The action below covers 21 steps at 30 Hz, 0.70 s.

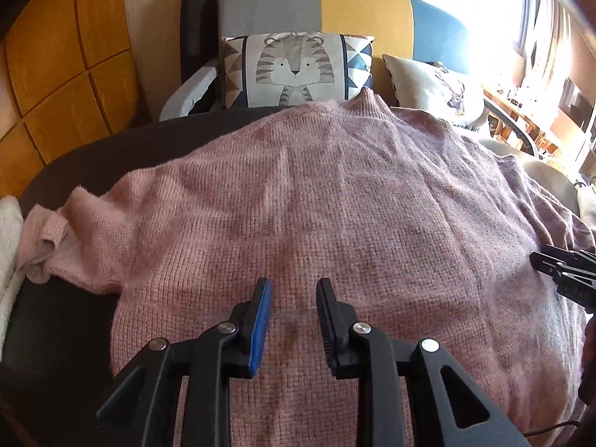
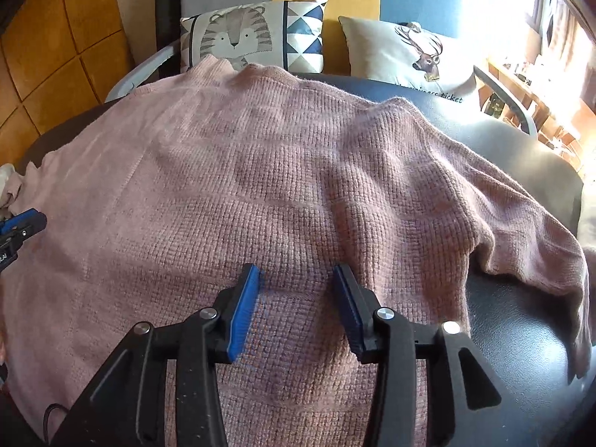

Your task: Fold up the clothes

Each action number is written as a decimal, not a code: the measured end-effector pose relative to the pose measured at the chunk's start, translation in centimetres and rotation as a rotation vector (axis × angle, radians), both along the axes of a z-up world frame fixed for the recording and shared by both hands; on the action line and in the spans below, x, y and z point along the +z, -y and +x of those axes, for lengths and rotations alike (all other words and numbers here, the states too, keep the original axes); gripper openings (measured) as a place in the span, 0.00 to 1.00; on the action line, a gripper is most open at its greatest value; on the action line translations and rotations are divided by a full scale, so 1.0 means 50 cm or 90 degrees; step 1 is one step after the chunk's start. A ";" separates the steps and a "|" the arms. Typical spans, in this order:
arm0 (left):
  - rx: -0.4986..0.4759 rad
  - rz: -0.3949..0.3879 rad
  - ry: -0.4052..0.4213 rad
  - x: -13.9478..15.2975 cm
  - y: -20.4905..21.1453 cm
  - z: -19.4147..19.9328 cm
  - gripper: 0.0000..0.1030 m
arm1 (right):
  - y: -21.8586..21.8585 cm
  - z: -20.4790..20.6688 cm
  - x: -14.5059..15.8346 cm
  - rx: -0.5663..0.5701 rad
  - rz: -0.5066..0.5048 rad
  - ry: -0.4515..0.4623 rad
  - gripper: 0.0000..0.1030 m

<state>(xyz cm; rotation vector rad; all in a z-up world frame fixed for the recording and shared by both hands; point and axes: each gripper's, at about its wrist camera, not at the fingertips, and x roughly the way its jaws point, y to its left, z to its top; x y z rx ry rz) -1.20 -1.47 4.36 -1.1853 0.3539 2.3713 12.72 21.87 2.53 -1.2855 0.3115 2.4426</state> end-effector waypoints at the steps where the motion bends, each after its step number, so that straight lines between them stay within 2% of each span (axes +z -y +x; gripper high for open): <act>1: 0.000 -0.010 -0.002 -0.005 -0.009 -0.002 0.24 | 0.000 0.000 0.001 0.002 0.001 0.001 0.44; 3: 0.006 -0.025 0.000 -0.023 -0.020 -0.008 0.24 | 0.001 0.001 0.008 -0.002 0.000 0.004 0.44; 5: 0.016 -0.021 -0.007 -0.034 -0.017 -0.007 0.26 | 0.003 0.001 0.019 -0.011 -0.005 0.002 0.44; 8: 0.024 -0.012 -0.022 -0.040 -0.010 -0.002 0.29 | 0.022 -0.005 0.038 0.001 -0.011 -0.047 0.44; 11: 0.030 -0.011 -0.021 -0.043 -0.007 -0.005 0.33 | 0.046 -0.033 0.041 0.021 0.001 -0.057 0.44; 17: 0.043 0.002 -0.022 -0.046 0.001 -0.009 0.40 | 0.071 -0.084 0.001 0.054 0.009 -0.021 0.45; 21: 0.044 0.010 -0.021 -0.046 0.004 -0.006 0.41 | 0.064 -0.068 -0.007 0.048 0.020 -0.033 0.51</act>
